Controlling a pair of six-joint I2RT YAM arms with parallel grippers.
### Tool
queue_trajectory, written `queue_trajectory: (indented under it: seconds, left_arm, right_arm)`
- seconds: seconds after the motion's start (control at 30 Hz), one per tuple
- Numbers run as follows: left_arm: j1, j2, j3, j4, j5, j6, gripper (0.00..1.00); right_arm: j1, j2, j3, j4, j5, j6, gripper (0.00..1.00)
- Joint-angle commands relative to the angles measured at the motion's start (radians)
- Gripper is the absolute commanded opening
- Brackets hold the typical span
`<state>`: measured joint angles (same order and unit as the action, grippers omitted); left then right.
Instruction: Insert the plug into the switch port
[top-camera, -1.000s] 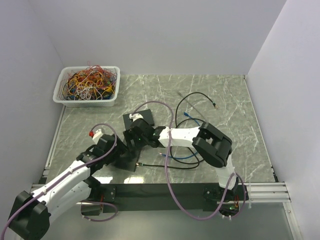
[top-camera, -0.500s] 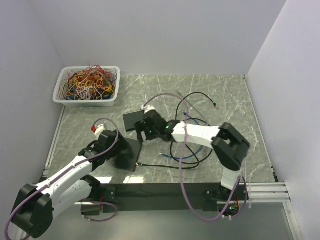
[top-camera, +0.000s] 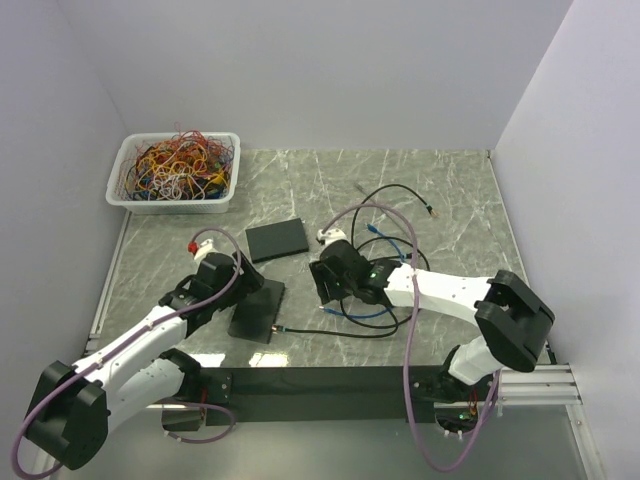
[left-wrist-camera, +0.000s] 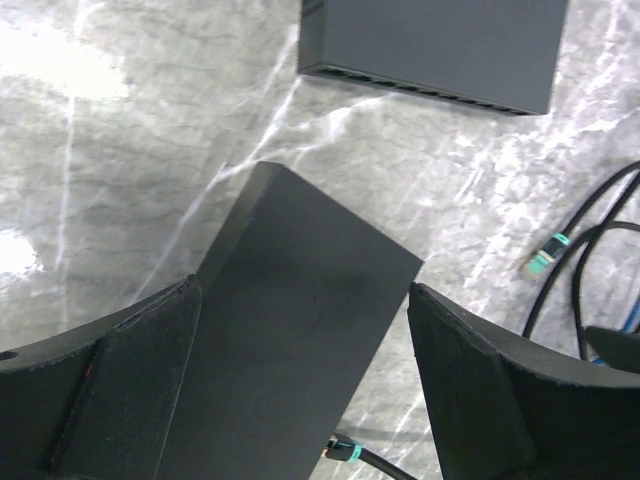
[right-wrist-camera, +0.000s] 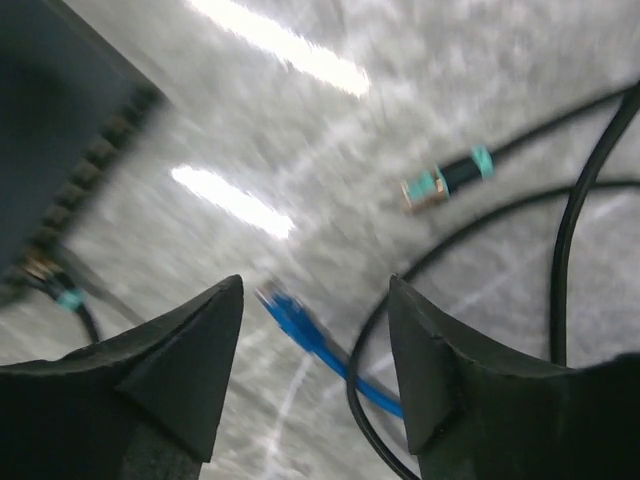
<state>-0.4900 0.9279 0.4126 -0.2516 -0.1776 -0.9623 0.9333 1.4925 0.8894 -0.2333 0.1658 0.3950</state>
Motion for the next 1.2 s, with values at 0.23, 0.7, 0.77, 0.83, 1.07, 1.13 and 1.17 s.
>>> queue_trajectory:
  seconds: [0.23, 0.7, 0.77, 0.83, 1.07, 1.13, 1.17]
  left_arm:
    - [0.004, -0.011, -0.047, 0.094, 0.055, -0.010, 0.89]
    - [0.004, -0.020, -0.087, 0.123, 0.070, -0.021, 0.89]
    - [0.004, -0.014, -0.092, 0.126, 0.067, -0.021, 0.88]
    - [0.004, -0.011, -0.097, 0.127, 0.070, -0.021, 0.89]
    - [0.004, -0.003, -0.112, 0.146, 0.073, -0.026, 0.88]
    - [0.004, 0.000, -0.112, 0.146, 0.075, -0.026, 0.88]
    - [0.004, 0.000, -0.112, 0.147, 0.075, -0.026, 0.88]
  right_arm:
    - [0.027, -0.006, -0.095, -0.009, -0.032, 0.036, 0.61]
    - [0.108, 0.101, -0.024, -0.031, 0.024, 0.030, 0.60]
    - [0.108, 0.112, -0.027, -0.024, 0.027, 0.031, 0.60]
    - [0.110, 0.112, -0.026, -0.034, 0.052, 0.034, 0.59]
    - [0.174, 0.057, 0.032, -0.130, 0.236, 0.025, 0.61]
    - [0.194, 0.057, 0.055, -0.158, 0.253, 0.024, 0.61]
    - [0.200, 0.060, 0.062, -0.158, 0.253, 0.018, 0.62]
